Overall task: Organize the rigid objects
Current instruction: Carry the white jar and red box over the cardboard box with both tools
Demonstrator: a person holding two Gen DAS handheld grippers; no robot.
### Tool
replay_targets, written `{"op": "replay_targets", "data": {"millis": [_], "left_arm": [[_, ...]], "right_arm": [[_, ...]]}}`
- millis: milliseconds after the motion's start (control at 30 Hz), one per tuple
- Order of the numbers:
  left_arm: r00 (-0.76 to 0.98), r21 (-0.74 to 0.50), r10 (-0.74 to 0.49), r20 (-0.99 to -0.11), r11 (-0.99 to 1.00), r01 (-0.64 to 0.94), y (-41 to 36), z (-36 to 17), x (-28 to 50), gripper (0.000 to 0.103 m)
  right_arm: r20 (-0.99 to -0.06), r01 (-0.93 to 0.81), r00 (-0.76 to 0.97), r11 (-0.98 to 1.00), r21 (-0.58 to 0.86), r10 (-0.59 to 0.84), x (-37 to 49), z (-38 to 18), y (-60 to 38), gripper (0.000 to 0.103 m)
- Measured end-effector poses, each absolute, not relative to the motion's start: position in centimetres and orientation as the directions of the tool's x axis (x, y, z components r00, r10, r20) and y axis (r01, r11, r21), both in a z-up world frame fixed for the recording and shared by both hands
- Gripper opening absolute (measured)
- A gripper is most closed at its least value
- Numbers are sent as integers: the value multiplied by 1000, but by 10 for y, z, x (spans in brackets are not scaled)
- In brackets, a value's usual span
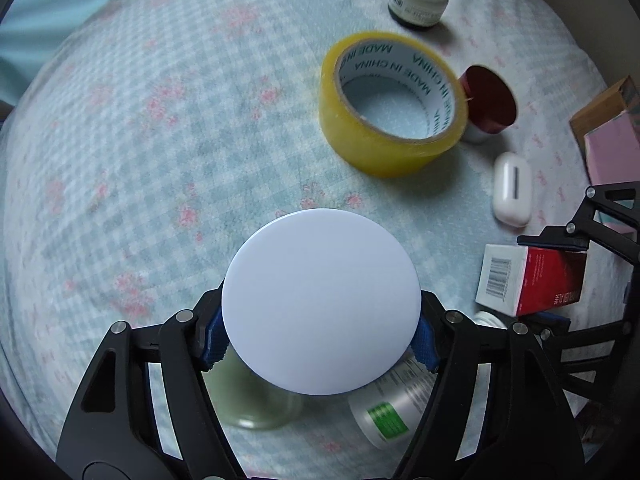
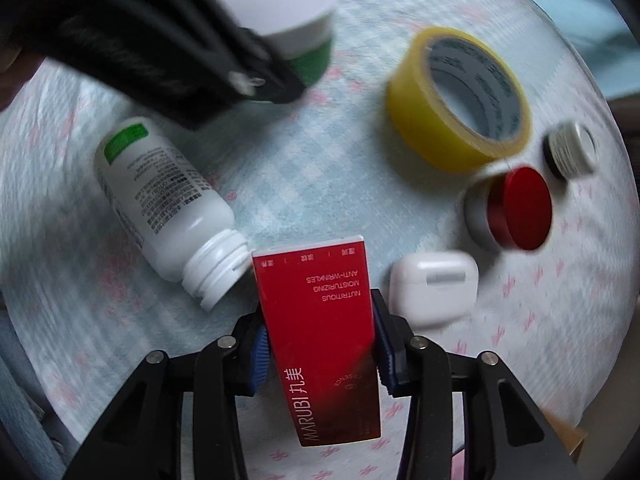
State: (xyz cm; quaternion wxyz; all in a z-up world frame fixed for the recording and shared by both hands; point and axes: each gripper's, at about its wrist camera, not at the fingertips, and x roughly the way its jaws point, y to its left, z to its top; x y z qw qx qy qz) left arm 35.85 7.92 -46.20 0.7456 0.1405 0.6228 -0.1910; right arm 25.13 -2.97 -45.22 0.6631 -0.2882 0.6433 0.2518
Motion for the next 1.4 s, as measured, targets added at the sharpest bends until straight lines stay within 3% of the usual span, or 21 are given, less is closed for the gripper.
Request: {"op": "replay_targets", "data": {"millis": [367,767,1100,1400], "left_arm": [[237,-59,-174,-956,903,425,99,-383,323,68],[328,-95,-225,-917,924,369,112,-298,258,68],[400,-110,-249,-882,934,339,83,-241,223,68],[458,-88,-225,-860,949,303,-5,-208,210,68]], "right_arm": [[-994,-354,21,931,92,107,242,-387,-78,40],[-952,60,125,956,288,279,198,-290,-105,40],[-928,184,248,927,326,277,166,-229,-168,40],[-906,206,323,914,349,273,161,-199,-286,40]]}}
